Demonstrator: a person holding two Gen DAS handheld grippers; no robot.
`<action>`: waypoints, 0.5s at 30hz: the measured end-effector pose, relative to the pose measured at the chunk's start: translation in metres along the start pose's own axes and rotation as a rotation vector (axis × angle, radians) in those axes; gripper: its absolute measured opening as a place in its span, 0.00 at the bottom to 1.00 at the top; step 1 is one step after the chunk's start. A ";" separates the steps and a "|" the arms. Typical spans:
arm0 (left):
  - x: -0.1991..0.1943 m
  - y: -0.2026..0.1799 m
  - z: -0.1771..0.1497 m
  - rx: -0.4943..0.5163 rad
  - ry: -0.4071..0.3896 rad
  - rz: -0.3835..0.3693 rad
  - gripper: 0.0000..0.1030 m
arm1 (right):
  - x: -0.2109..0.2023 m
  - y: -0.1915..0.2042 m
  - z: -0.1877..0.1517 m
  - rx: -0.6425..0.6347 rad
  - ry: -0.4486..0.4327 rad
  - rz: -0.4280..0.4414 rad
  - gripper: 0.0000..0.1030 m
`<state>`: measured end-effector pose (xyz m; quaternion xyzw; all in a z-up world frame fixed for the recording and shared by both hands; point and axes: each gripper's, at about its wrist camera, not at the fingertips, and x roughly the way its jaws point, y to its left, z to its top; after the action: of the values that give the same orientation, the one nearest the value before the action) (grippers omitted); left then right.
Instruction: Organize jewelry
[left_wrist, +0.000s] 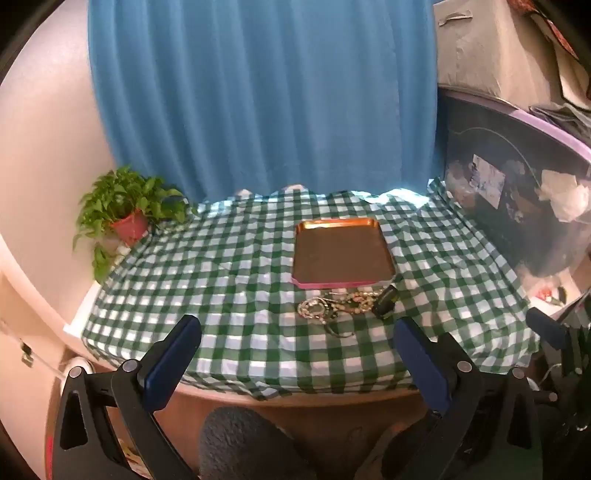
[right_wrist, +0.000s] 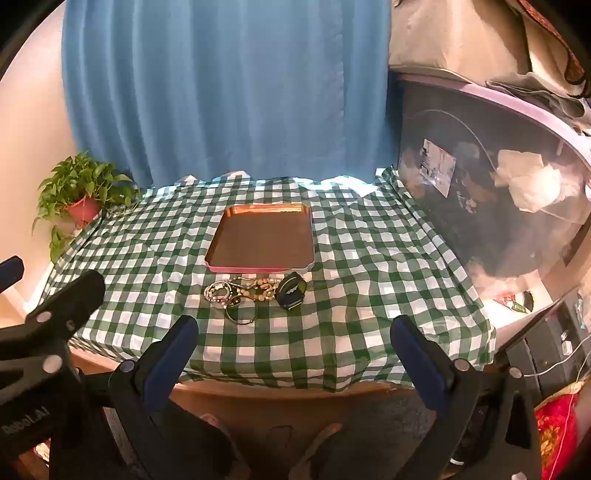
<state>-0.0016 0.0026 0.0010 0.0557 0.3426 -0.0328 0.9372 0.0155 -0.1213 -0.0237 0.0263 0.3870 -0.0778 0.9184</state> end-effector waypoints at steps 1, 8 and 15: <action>-0.002 0.001 -0.001 -0.010 -0.003 -0.004 1.00 | 0.000 0.001 0.000 -0.018 0.013 -0.016 1.00; 0.010 -0.011 -0.003 0.034 0.025 0.007 1.00 | 0.005 0.002 0.000 -0.010 0.009 -0.019 1.00; 0.014 -0.011 -0.006 0.032 0.026 -0.007 1.00 | 0.011 0.007 0.002 0.010 0.018 0.000 1.00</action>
<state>0.0045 -0.0081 -0.0138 0.0702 0.3545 -0.0407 0.9315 0.0252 -0.1159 -0.0302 0.0314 0.3949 -0.0793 0.9147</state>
